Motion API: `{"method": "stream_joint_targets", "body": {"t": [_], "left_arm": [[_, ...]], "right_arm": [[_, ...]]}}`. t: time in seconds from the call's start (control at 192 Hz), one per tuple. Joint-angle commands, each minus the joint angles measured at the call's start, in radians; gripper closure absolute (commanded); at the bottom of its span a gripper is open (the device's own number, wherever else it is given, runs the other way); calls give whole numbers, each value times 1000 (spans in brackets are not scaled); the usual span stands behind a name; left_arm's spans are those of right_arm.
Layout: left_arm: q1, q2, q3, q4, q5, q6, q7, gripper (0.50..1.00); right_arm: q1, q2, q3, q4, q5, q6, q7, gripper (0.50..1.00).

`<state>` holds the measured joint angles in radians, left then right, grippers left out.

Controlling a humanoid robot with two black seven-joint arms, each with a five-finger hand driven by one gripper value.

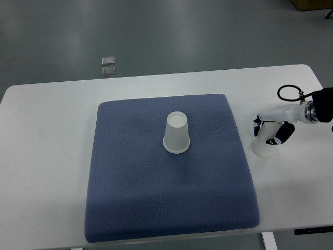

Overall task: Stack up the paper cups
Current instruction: 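Close the right hand's fingers around the white paper cup, then lift the cup with the right hand and carry it over the pad cup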

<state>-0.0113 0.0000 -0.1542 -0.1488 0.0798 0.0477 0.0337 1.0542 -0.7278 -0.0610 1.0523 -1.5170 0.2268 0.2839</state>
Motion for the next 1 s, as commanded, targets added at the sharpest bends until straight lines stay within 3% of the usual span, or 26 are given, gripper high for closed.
{"method": "stream_joint_targets", "body": {"t": [0.0, 0.619, 0.993], "left_arm": [[-1, 0, 1, 0, 0, 0, 0, 500], [-1, 0, 1, 0, 0, 0, 0, 500], [1, 0, -1, 0, 0, 0, 0, 500]], "right_arm": [[3, -2, 0, 0, 0, 0, 0, 895], [20, -10, 12, 2, 1, 2, 6, 920], [164, -10, 9, 6, 12, 32, 8, 920]]}}
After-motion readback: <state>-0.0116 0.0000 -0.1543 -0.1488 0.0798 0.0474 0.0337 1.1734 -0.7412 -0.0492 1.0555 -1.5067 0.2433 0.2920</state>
